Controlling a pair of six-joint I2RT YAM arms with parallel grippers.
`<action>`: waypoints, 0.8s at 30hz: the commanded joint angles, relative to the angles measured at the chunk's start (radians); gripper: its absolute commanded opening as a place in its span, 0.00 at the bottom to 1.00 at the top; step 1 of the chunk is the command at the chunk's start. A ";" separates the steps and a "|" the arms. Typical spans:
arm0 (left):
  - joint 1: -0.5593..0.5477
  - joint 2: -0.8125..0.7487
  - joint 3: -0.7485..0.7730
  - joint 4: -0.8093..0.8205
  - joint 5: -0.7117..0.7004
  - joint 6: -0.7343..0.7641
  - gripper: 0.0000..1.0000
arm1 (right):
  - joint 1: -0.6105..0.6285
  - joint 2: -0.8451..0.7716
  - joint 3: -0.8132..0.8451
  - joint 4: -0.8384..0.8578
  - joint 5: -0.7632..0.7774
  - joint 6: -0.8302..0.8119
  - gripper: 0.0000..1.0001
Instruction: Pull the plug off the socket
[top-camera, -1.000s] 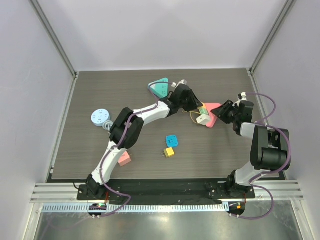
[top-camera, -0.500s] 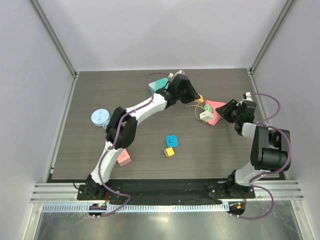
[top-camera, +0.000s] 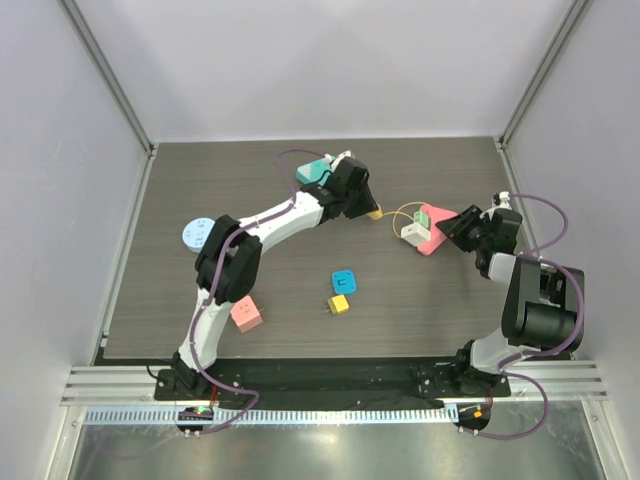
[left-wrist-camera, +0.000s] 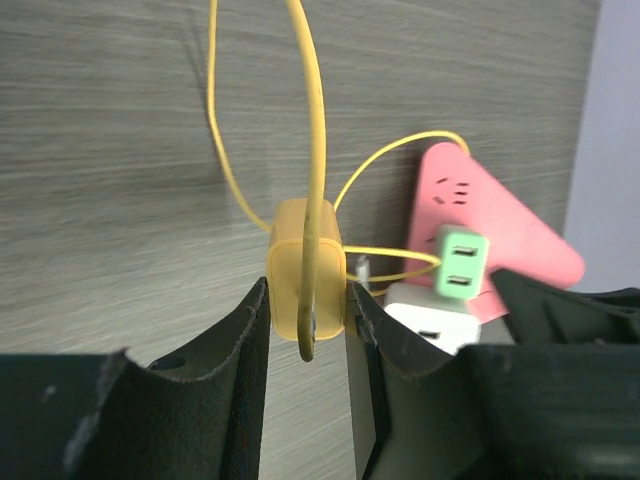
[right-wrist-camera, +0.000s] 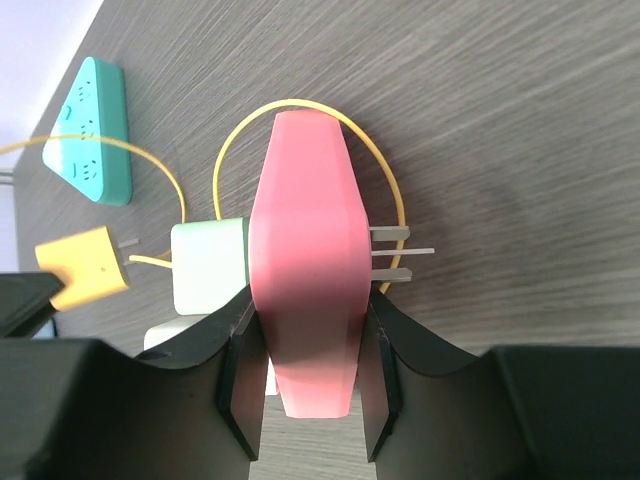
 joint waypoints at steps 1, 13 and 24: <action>0.002 -0.126 -0.079 0.017 -0.045 0.088 0.00 | -0.035 -0.035 -0.027 0.082 -0.068 0.048 0.01; 0.002 -0.225 -0.331 0.118 0.126 0.151 0.28 | -0.068 0.007 -0.045 0.154 -0.124 0.096 0.01; 0.019 -0.285 -0.522 0.254 0.274 0.061 0.40 | -0.069 0.002 -0.048 0.151 -0.121 0.093 0.01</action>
